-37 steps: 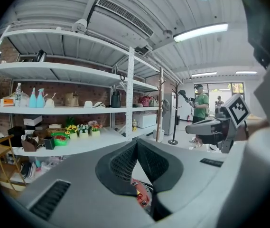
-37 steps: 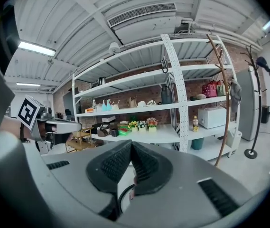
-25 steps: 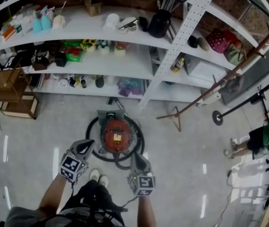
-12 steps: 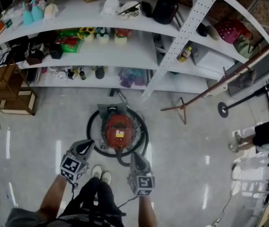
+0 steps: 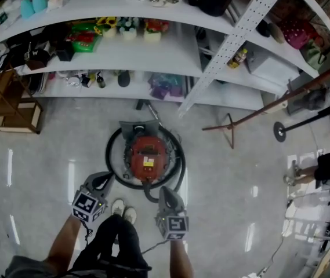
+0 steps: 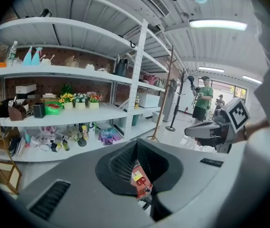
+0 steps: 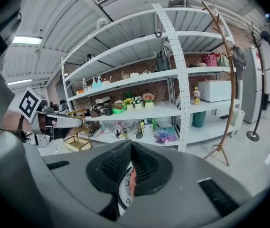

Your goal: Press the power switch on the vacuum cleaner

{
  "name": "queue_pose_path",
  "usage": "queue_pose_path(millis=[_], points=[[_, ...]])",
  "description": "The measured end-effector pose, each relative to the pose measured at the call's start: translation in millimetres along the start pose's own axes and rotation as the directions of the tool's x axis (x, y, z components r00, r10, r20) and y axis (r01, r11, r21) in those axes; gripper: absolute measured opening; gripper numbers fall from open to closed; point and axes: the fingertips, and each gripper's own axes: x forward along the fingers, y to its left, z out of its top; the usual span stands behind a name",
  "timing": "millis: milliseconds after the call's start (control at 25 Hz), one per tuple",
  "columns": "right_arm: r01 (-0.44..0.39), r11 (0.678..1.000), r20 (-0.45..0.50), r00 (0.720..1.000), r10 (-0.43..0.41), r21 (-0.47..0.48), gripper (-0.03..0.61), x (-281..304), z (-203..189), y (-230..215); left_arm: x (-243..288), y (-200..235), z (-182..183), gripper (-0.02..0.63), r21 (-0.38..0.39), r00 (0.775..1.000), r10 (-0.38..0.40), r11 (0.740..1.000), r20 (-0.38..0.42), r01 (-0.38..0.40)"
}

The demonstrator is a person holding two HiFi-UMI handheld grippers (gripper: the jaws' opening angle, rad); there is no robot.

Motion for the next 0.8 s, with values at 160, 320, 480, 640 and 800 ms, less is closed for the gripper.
queue_pose_path(millis=[160,320,480,640,800], points=[[-0.006,1.0,-0.015,1.0,0.006,0.001,0.012,13.5,-16.2,-3.2,12.8,1.2,-15.7,0.009,0.0,1.0,-0.027,1.0,-0.011,0.027],[-0.01,1.0,-0.024,1.0,0.01,-0.006,0.012,29.4,-33.1,-5.9,25.3,8.1,-35.1,0.009,-0.004,0.999,-0.032,0.999,-0.025,0.032],[-0.01,1.0,-0.034,0.999,0.01,-0.006,0.012,47.0,-48.3,-11.6,38.7,12.4,-49.9,0.009,-0.014,0.999,-0.042,0.999,-0.03,0.042],[-0.028,1.0,-0.042,0.999,0.028,-0.003,0.012,64.9,-67.0,-16.5,48.8,12.7,-66.5,0.009,-0.028,0.998,-0.053,0.998,-0.045,0.052],[-0.058,0.998,-0.058,0.997,0.056,-0.023,0.012,81.0,-88.6,-20.0,56.3,15.4,-83.9,0.009,-0.045,0.996,-0.056,0.998,-0.065,0.053]])
